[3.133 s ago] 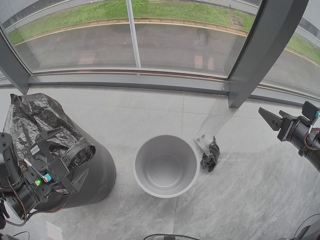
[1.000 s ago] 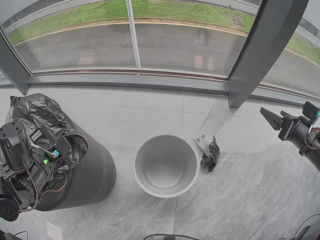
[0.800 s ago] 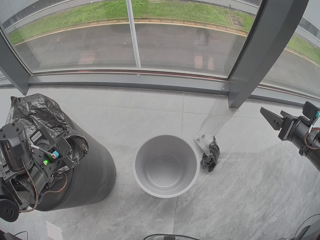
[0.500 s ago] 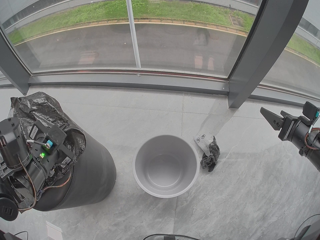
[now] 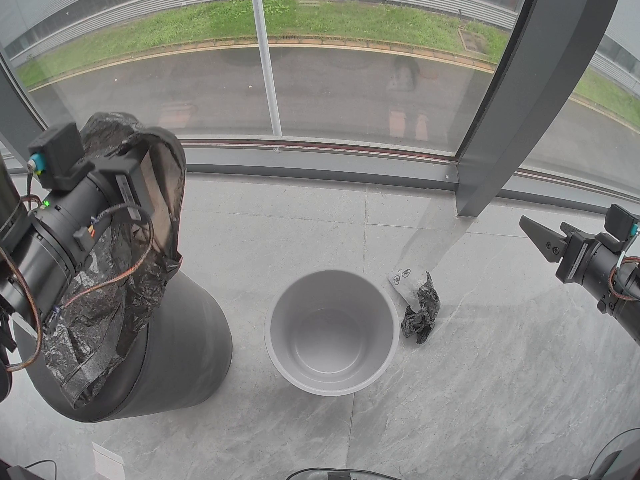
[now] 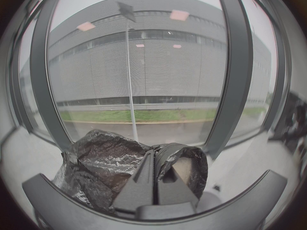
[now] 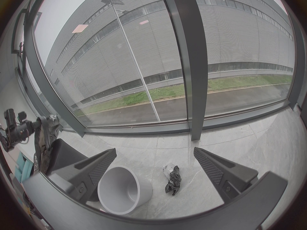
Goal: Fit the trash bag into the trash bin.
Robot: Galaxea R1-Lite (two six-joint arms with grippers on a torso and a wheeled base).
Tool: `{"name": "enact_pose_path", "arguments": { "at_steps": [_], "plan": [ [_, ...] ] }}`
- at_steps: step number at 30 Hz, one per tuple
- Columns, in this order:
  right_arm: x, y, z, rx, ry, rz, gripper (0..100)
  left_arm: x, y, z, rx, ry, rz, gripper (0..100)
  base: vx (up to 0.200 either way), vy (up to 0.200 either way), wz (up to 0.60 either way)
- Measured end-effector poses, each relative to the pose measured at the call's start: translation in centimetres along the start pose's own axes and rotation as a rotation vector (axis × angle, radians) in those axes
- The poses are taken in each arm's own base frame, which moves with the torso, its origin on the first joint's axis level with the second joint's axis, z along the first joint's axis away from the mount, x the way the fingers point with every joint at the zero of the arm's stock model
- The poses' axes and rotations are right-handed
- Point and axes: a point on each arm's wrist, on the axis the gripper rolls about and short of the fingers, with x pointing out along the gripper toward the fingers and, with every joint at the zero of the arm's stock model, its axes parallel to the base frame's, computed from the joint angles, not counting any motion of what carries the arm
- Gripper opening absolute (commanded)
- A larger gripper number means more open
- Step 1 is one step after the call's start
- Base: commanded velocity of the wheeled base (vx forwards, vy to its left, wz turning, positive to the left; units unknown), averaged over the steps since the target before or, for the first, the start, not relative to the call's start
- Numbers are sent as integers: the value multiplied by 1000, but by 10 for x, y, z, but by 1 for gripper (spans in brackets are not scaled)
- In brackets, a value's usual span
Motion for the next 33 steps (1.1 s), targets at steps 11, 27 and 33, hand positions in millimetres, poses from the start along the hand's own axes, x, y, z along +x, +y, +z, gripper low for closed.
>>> {"name": "enact_pose_path", "arguments": {
  "at_steps": [11, 27, 33],
  "plan": [
    [1, 4, -7, 1, 20, 23, 100, -26, -13, 43, -489, -51, -286, 0, 0, 0, 0],
    [-5, 19, -22, -1, 9, 122, 100, -74, 21, 59, -850, 14, -553, 0, 0, 0, 0],
    [6, 46, -19, -47, 7, 219, 100, -54, 17, 80, -858, -36, -556, 0, 0, 0, 0]
  ]
}}
